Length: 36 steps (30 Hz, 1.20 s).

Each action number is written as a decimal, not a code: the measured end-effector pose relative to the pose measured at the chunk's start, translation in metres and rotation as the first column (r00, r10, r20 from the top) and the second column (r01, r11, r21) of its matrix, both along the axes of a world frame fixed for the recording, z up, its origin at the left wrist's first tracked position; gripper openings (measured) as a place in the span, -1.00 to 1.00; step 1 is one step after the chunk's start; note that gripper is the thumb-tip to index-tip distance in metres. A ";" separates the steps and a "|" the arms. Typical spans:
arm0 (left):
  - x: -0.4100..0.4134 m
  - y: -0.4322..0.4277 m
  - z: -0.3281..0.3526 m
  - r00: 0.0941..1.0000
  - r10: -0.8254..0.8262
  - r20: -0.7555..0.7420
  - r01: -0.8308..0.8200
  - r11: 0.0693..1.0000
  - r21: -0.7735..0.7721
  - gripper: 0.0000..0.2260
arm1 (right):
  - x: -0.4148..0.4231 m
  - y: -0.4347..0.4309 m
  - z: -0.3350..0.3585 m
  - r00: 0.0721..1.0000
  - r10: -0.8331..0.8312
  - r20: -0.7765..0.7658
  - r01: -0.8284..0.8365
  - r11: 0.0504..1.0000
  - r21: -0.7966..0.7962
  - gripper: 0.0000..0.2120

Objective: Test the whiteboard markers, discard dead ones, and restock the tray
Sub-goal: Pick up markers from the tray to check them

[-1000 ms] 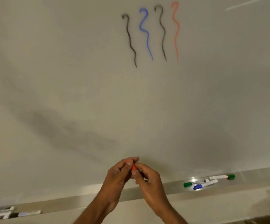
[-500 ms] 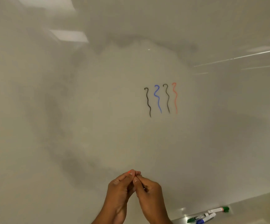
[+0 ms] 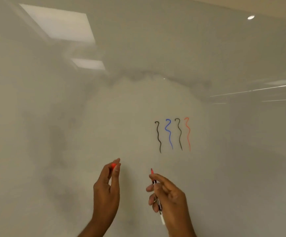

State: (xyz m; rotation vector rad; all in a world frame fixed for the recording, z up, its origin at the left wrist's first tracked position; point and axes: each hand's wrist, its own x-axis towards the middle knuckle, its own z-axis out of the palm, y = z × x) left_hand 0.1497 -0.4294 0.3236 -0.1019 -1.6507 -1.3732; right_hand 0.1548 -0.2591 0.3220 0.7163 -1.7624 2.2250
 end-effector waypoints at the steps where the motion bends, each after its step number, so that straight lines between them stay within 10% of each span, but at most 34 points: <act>1: -0.008 -0.003 0.004 0.999 0.038 -0.009 -0.038 0.997 -0.065 -0.72 | -0.002 0.004 0.012 0.997 0.072 0.008 -0.071 0.992 -0.106 -0.65; 6: -0.057 -0.025 0.022 0.981 0.163 -0.106 -0.192 0.893 -0.407 -0.60 | -0.023 0.014 0.050 0.925 0.378 0.038 -0.331 0.852 -0.405 -0.68; 12: -0.094 -0.050 0.034 0.934 0.242 -0.263 -0.357 0.654 -0.667 -0.57 | -0.049 0.004 0.074 0.980 -0.083 -0.181 0.068 0.994 -0.087 -0.71; 36: -0.122 -0.063 0.023 0.878 0.251 -0.408 -0.477 0.531 -0.700 -0.58 | -0.113 -0.016 0.037 0.749 -0.479 -0.457 0.579 0.809 0.101 -0.93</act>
